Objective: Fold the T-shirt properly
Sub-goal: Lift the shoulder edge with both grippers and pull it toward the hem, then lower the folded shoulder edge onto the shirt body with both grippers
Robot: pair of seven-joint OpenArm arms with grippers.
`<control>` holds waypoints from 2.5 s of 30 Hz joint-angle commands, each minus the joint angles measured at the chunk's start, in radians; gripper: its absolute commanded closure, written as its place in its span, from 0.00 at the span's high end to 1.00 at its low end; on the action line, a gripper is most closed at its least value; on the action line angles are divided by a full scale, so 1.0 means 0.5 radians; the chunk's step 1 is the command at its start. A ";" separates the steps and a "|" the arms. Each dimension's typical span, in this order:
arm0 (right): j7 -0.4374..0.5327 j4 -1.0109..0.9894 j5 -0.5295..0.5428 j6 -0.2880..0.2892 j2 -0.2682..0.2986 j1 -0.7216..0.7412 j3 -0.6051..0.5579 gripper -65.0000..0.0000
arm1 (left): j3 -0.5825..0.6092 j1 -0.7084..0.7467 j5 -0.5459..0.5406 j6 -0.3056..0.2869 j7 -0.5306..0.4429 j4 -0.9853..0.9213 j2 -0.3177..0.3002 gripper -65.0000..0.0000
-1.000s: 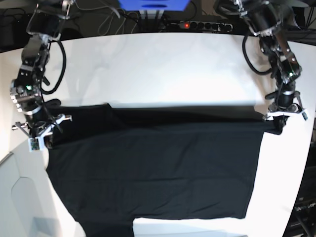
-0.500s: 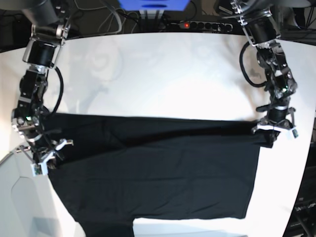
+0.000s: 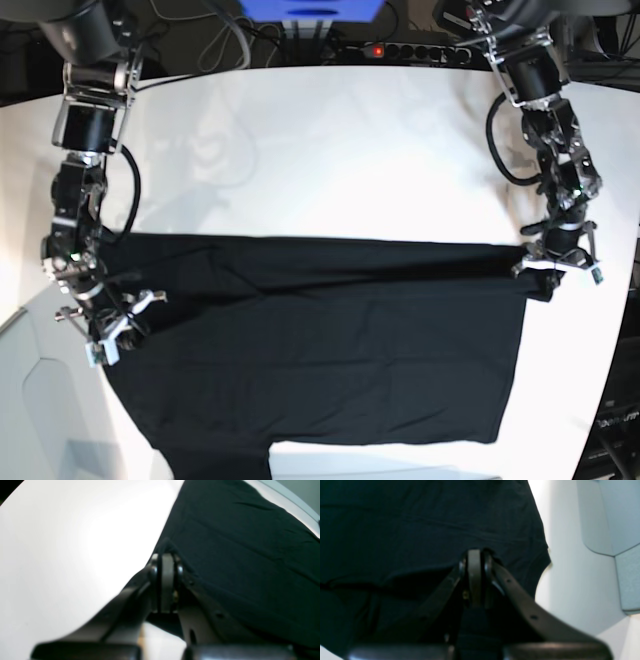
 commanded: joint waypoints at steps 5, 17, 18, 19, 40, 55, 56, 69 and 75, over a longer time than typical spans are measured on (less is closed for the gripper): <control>0.055 -0.170 0.017 -0.019 0.028 0.146 0.021 0.00 | -0.002 -0.080 -0.013 -0.014 -0.051 0.020 -0.028 0.00; 0.113 -0.185 0.017 -0.019 0.028 0.140 0.012 0.00 | -0.002 -0.141 -0.013 -0.021 -0.051 0.008 -0.028 0.00; 0.110 -0.185 0.017 -0.019 0.028 0.140 0.012 0.00 | -0.002 -0.144 -0.013 -0.021 -0.051 0.008 -0.028 0.00; 0.110 -0.185 0.017 -0.019 0.028 0.143 0.012 0.00 | 0.002 -0.169 -0.013 -0.024 -0.051 0.008 -0.028 0.00; 0.113 -0.185 0.017 -0.019 0.028 0.134 0.021 0.00 | 0.097 -0.549 -0.013 -0.027 -0.067 -0.578 -0.101 0.00; 0.107 -0.185 0.017 -0.016 0.028 0.152 0.012 0.24 | 0.097 -0.690 -0.013 -0.018 -0.051 -0.731 -0.107 0.34; 0.113 -0.179 0.017 -0.016 0.028 0.152 0.021 0.31 | 0.097 -0.687 -0.013 -0.027 -0.051 -0.716 -0.107 0.42; 0.104 0.156 0.021 -0.016 0.019 0.026 0.126 0.51 | 0.081 -0.227 -0.028 -0.030 -0.067 -0.314 -0.086 0.61; 0.104 0.291 0.027 -0.016 0.019 -0.136 0.126 0.51 | 0.081 -0.236 -0.028 -0.033 -0.067 -0.535 -0.086 0.61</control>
